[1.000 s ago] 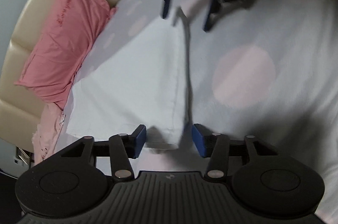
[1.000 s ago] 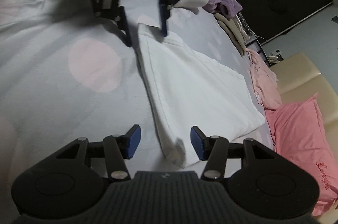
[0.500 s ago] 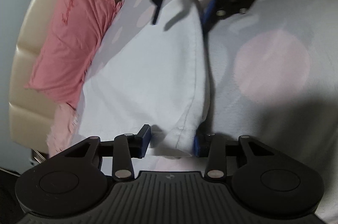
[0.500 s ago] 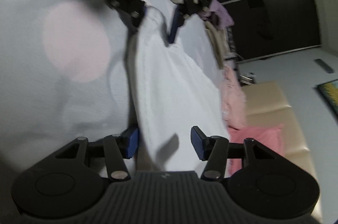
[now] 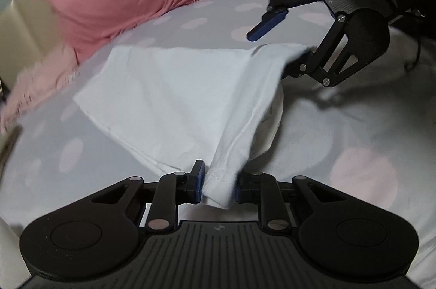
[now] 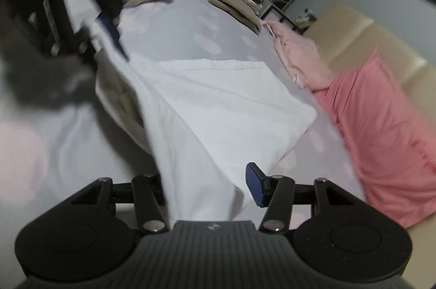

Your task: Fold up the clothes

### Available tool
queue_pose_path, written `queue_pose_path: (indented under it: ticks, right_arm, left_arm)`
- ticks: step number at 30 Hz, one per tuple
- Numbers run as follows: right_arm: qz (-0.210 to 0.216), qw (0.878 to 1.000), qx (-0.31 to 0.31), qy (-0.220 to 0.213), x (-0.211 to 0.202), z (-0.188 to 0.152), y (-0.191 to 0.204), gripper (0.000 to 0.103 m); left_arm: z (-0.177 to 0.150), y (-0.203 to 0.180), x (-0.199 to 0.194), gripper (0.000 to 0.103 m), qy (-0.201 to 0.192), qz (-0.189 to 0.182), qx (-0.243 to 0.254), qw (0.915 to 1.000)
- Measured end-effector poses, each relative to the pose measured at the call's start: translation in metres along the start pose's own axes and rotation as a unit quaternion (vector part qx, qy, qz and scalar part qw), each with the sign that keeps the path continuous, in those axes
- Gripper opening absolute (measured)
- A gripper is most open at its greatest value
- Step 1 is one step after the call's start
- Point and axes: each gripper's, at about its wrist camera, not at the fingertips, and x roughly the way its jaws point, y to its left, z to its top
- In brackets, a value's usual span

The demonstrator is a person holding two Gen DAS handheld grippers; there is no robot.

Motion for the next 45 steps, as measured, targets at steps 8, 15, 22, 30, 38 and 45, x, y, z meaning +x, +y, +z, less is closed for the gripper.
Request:
queue_pose_path:
  ticks: [8, 15, 22, 30, 38, 45]
  right_arm:
    - [-0.058, 0.962, -0.266, -0.024, 0.002, -0.029, 0.067, 0.051]
    - [-0.095, 0.949, -0.300, -0.021, 0.007, -0.043, 0.089, 0.020]
    - [-0.080, 0.961, -0.263, -0.019, -0.017, -0.016, 0.063, 0.015]
    - [-0.019, 0.960, -0.281, -0.009, -0.066, -0.001, 0.064, 0.014]
    - [0.125, 0.957, -0.263, 0.020, -0.140, 0.001, 0.108, 0.014]
    - [0.258, 0.937, -0.229, 0.064, -0.199, 0.014, 0.132, 0.014]
  left_arm:
    - [-0.014, -0.040, 0.006, 0.024, -0.010, 0.058, 0.168, 0.9839]
    - [-0.025, -0.061, 0.020, 0.020, -0.008, 0.087, 0.244, 0.9657]
    - [0.002, -0.036, -0.019, 0.011, -0.027, 0.068, 0.183, 0.9805]
    - [-0.003, -0.053, -0.062, 0.010, -0.022, -0.001, 0.219, 0.9756]
    - [-0.029, -0.105, -0.115, 0.010, 0.021, -0.139, 0.207, 0.9682]
    - [-0.039, -0.132, -0.151, 0.010, 0.051, -0.271, 0.194, 0.9414]
